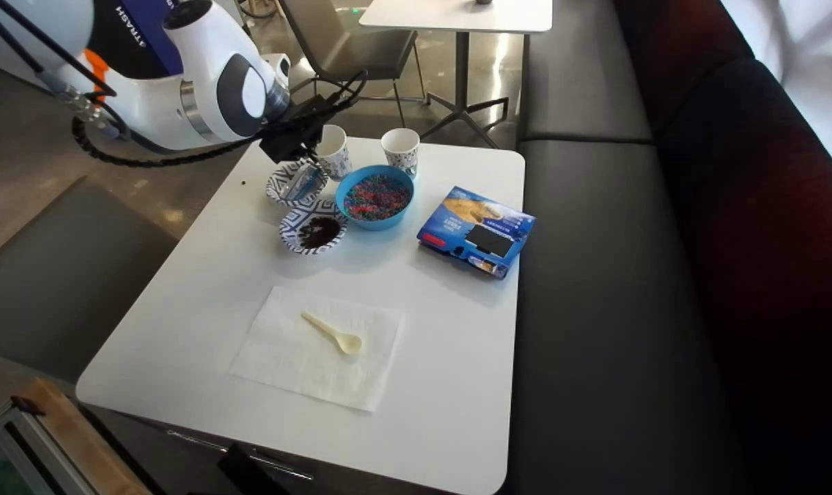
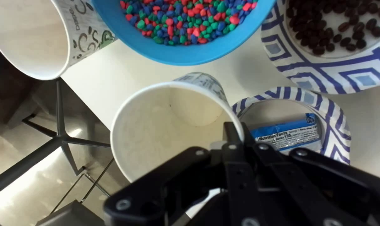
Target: Empty the contents of the cup on the right into the empty bowl
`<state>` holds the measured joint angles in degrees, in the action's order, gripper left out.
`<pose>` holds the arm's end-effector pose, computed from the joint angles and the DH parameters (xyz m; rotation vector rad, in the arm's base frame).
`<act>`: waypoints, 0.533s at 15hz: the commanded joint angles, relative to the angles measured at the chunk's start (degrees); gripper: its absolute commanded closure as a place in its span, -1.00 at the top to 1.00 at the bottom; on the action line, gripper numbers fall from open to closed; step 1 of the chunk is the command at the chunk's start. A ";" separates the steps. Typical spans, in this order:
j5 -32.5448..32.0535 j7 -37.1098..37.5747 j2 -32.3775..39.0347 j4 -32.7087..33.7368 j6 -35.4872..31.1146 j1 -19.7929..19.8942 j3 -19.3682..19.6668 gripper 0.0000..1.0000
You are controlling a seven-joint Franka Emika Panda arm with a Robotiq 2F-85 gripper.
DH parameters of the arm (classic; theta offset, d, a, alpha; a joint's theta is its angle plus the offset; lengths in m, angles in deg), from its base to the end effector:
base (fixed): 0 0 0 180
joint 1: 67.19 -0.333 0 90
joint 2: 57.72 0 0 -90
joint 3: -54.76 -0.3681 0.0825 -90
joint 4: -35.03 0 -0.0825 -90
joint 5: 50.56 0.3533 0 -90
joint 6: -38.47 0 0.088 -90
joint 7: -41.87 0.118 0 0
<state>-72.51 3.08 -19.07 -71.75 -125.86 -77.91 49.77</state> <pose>0.6529 0.1959 0.2420 2.3548 1.7438 0.4511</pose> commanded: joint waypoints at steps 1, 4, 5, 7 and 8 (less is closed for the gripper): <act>-1.14 -0.17 3.21 4.58 2.02 0.56 -1.35 -0.98; -0.43 -0.02 4.66 7.65 5.64 0.44 -1.76 -0.98; -0.80 0.10 5.13 8.59 6.84 0.05 -1.32 -0.98; -0.41 -0.38 5.87 10.31 11.05 0.15 -1.81 -0.98; -0.17 -0.63 6.32 11.26 12.45 0.31 -2.17 -0.98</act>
<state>-72.50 3.06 -15.18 -64.45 -118.11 -77.95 48.66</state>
